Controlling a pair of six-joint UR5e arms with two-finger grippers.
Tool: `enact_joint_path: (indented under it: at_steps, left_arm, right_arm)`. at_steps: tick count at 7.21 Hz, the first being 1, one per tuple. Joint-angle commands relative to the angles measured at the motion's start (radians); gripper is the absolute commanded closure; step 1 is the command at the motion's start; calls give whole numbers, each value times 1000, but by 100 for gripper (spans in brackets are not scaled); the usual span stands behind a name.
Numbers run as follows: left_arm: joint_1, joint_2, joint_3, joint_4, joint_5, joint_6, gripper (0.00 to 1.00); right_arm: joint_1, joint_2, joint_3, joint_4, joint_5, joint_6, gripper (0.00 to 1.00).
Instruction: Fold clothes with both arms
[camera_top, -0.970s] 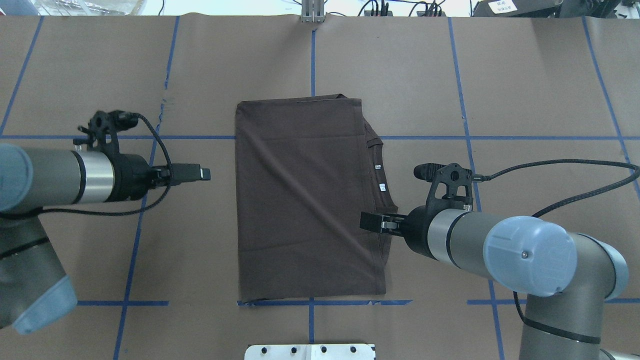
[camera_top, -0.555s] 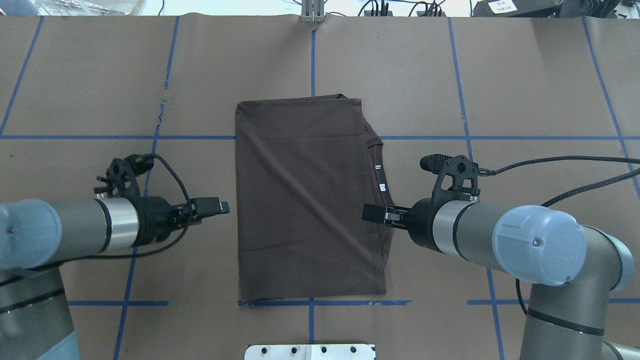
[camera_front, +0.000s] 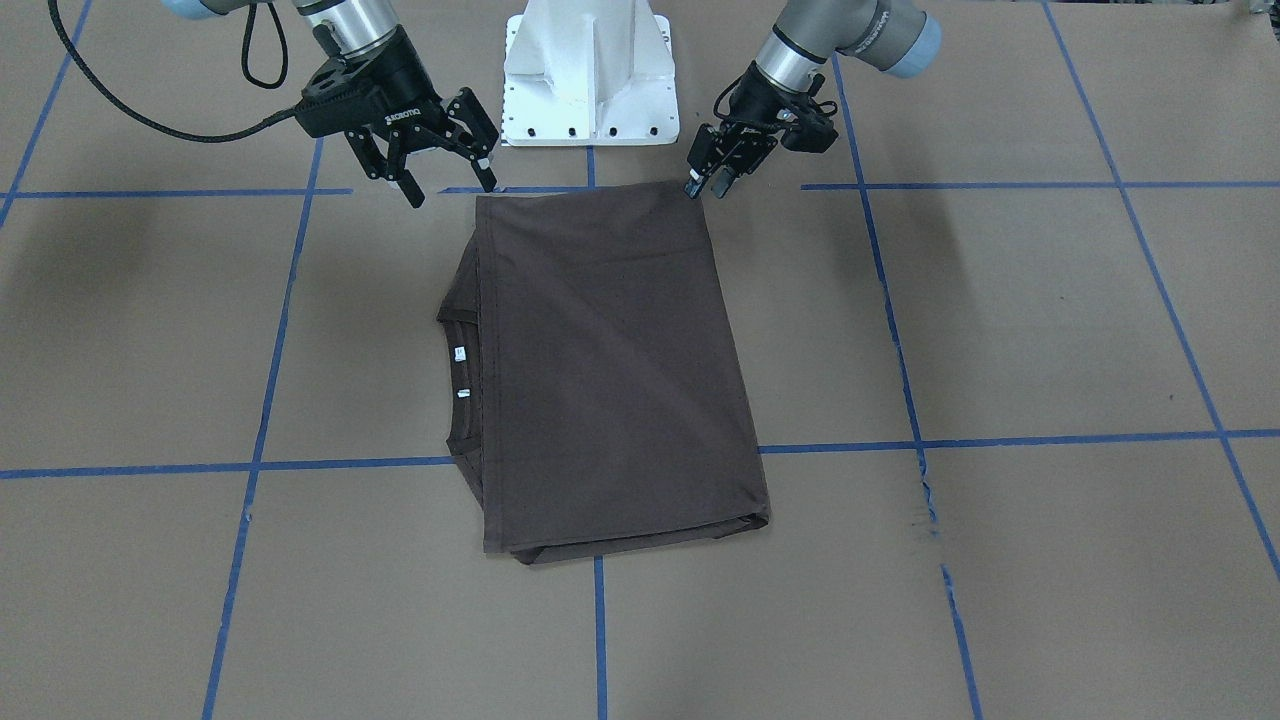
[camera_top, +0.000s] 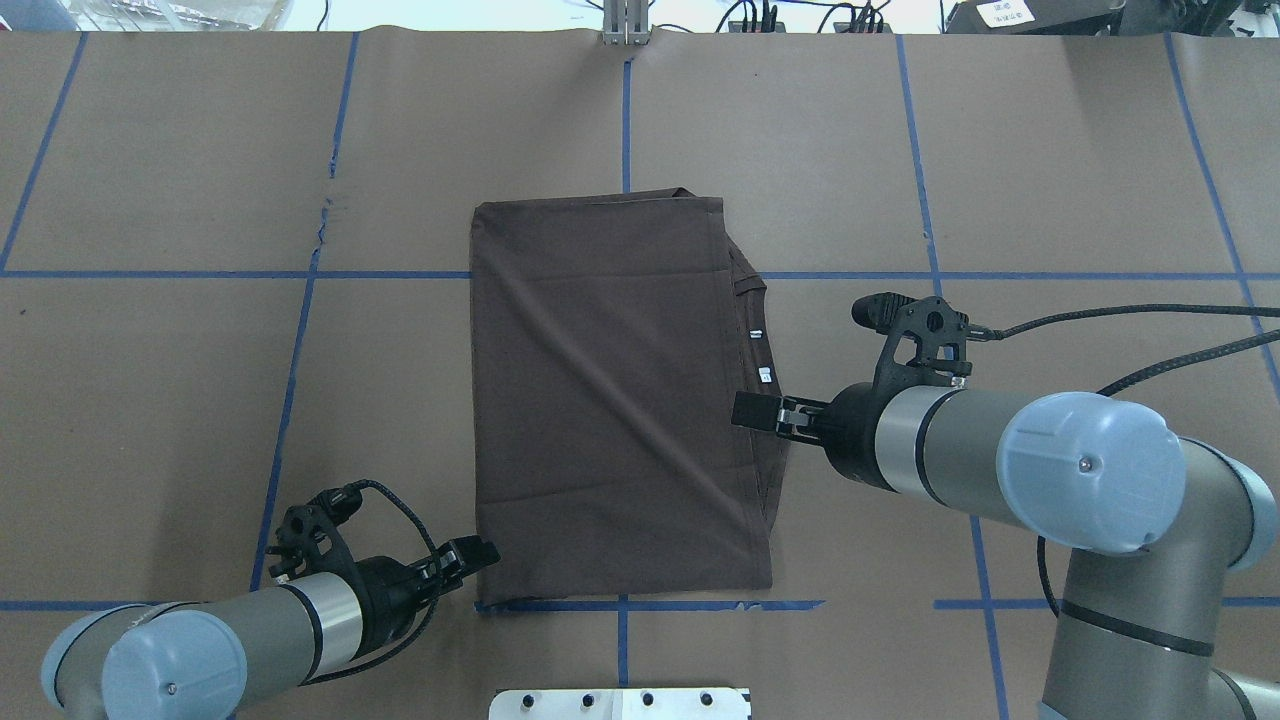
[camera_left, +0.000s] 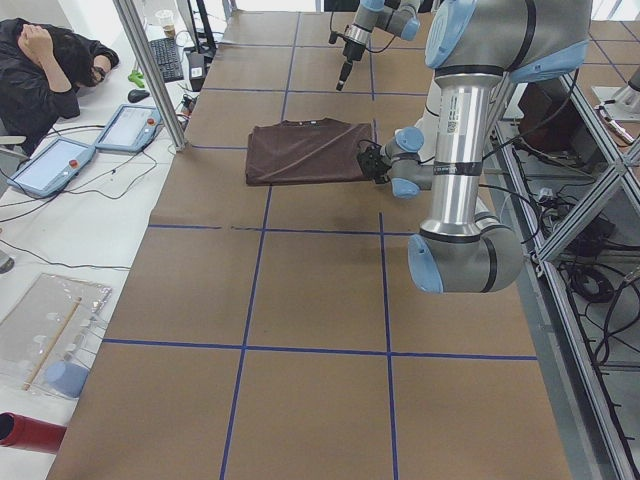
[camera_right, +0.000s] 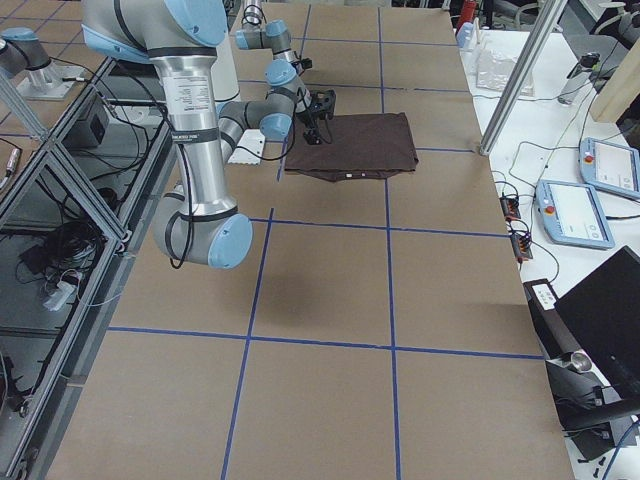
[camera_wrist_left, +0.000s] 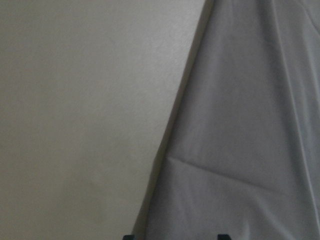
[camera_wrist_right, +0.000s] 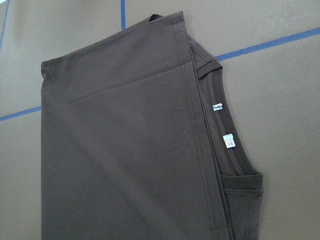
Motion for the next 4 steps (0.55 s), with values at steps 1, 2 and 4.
enact_joint_path:
  at_steps: [1, 2, 4]
  left_arm:
    - [36, -17, 16, 0, 27, -33, 41]
    - [36, -25, 26, 0, 28, -33, 41]
    - [36, -31, 33, 0, 27, -33, 41]
  right_arm:
    - [3, 1, 0, -1, 0, 0, 0]
    - [4, 1, 0, -2, 1, 0, 0]
    - [4, 1, 0, -2, 1, 0, 0]
